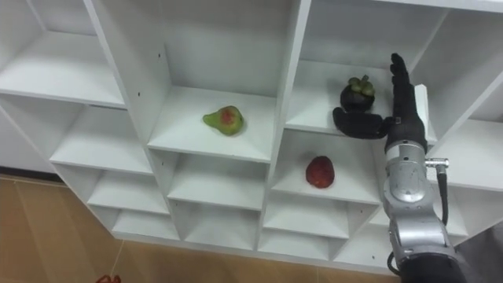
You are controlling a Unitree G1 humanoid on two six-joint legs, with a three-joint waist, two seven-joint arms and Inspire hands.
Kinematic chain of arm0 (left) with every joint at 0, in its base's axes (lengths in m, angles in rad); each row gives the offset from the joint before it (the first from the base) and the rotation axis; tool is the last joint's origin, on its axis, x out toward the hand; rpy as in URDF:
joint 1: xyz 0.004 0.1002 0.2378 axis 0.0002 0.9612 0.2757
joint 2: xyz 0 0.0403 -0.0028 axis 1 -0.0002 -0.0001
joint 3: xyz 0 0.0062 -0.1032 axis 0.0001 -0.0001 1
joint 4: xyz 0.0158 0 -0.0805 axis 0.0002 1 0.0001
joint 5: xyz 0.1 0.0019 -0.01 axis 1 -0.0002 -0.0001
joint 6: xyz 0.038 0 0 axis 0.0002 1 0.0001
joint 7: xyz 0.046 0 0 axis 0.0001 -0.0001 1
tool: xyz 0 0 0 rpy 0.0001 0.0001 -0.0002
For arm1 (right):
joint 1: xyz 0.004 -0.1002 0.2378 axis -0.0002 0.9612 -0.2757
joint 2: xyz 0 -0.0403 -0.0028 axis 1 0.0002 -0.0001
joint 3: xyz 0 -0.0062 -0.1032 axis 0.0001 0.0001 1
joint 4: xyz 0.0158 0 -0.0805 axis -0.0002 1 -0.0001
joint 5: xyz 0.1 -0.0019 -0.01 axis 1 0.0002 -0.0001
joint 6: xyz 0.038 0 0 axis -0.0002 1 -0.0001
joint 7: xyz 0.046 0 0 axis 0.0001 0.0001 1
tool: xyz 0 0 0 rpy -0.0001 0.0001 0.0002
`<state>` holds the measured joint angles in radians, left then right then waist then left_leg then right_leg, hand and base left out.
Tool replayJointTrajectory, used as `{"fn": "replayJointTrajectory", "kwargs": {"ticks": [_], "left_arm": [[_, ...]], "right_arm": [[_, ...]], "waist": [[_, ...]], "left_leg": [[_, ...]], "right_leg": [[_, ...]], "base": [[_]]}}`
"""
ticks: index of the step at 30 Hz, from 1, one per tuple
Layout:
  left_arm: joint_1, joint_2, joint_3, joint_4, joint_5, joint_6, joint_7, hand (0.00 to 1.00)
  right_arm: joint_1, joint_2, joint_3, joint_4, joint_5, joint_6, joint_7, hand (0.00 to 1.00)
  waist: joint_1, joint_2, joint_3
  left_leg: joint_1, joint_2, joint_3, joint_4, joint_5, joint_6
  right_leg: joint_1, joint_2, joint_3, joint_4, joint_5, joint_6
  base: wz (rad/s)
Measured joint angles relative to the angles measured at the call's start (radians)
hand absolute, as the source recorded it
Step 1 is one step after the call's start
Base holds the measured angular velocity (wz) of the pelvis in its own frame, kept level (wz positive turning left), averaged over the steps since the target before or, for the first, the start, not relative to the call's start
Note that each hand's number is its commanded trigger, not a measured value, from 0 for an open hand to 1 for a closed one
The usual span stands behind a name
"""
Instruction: Collect fruits from the closet
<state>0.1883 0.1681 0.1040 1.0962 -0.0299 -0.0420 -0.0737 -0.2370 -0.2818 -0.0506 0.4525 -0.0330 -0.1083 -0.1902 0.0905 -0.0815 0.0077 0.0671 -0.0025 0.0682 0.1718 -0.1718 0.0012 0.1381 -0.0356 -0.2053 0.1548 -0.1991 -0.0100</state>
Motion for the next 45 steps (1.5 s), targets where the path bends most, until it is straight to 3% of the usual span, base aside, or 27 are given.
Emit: {"fn": "replayJointTrajectory", "kwargs": {"ticks": [3, 4, 5, 6, 7, 26, 40, 45], "left_arm": [[0.0, 0.0, 0.0, 0.0, 0.0, 0.0, 0.0, 1.0], [0.0, 0.0, 0.0, 0.0, 0.0, 0.0, 0.0, 1.0], [0.0, 0.0, 0.0, 0.0, 0.0, 0.0, 0.0, 1.0], [0.0, 0.0, 0.0, 0.0, 0.0, 0.0, 0.0, 1.0], [0.0, 0.0, 0.0, 0.0, 0.0, 0.0, 0.0, 1.0], [-0.001, 0.001, -0.009, 0.0, -0.001, 0.0, 0.002, 1.0], [-0.008, 0.001, -0.01, -0.015, 0.0, 0.0, 0.005, 1.0], [-0.008, 0.001, -0.011, -0.015, -0.001, 0.0, 0.019, 1.0]], "right_arm": [[0.0, 0.0, 0.0, 0.0, -0.018, 0.0, 0.009, 0.0], [0.0, 0.0, 0.0, 0.0, -0.018, 0.0, 0.013, 0.21], [0.0, 0.0, 0.0, 0.0, -0.018, 0.0, 0.019, 0.7], [0.0, 0.0, 0.0, 0.0, -0.018, 0.0, 0.02, 0.92], [0.0, 0.0, 0.0, 0.0, -0.018, 0.0, 0.021, 1.0], [-0.049, -0.005, -0.003, 0.046, -0.13, -0.006, 0.002, 1.0], [-0.048, -0.004, 0.011, 0.047, -0.107, -0.006, -0.001, 1.0], [-0.048, -0.004, 0.027, 0.046, -0.034, -0.005, -0.002, 1.0]], "waist": [[0.0, 0.001, 0.0001], [0.0, 0.001, 0.0002], [0.0, 0.001, 0.0003], [0.0, 0.001, 0.0004], [0.0, 0.002, 0.0006], [-0.002, 0.003, 0.0018], [-0.002, 0.001, 0.0002], [-0.005, 0.0, -0.0008]], "left_leg": [[0.0, 0.0, 0.0, 0.0, 0.0, 0.0], [0.0, 0.0, 0.0, 0.0, 0.0, 0.0], [0.0, 0.0, 0.0, 0.0, 0.0, 0.0], [0.0, 0.0, 0.0, 0.0, 0.0, 0.0], [0.0, 0.0, 0.0, 0.0, 0.0, 0.0], [0.007, 0.0, -0.009, -0.002, 0.0, 0.0], [0.007, -0.001, -0.014, -0.002, 0.0, 0.0], [0.009, -0.001, -0.014, -0.002, 0.0, 0.0]], "right_leg": [[0.0, 0.0, 0.0, 0.0, 0.0, 0.0], [0.0, 0.0, 0.0, 0.0, 0.0, 0.0], [0.0, 0.0, 0.0, 0.0, 0.0, 0.0], [0.0, 0.0, 0.0, 0.0, 0.0, 0.0], [0.0, 0.0, -0.001, 0.0, 0.0, 0.0], [0.005, 0.001, -0.002, -0.001, 0.0, 0.0], [0.007, 0.001, -0.001, -0.001, 0.0, 0.0], [0.015, 0.0, -0.007, -0.002, 0.0, 0.0]], "base": [[0.0], [0.0], [0.0], [0.0], [0.0], [0.0], [0.0], [0.0]]}}
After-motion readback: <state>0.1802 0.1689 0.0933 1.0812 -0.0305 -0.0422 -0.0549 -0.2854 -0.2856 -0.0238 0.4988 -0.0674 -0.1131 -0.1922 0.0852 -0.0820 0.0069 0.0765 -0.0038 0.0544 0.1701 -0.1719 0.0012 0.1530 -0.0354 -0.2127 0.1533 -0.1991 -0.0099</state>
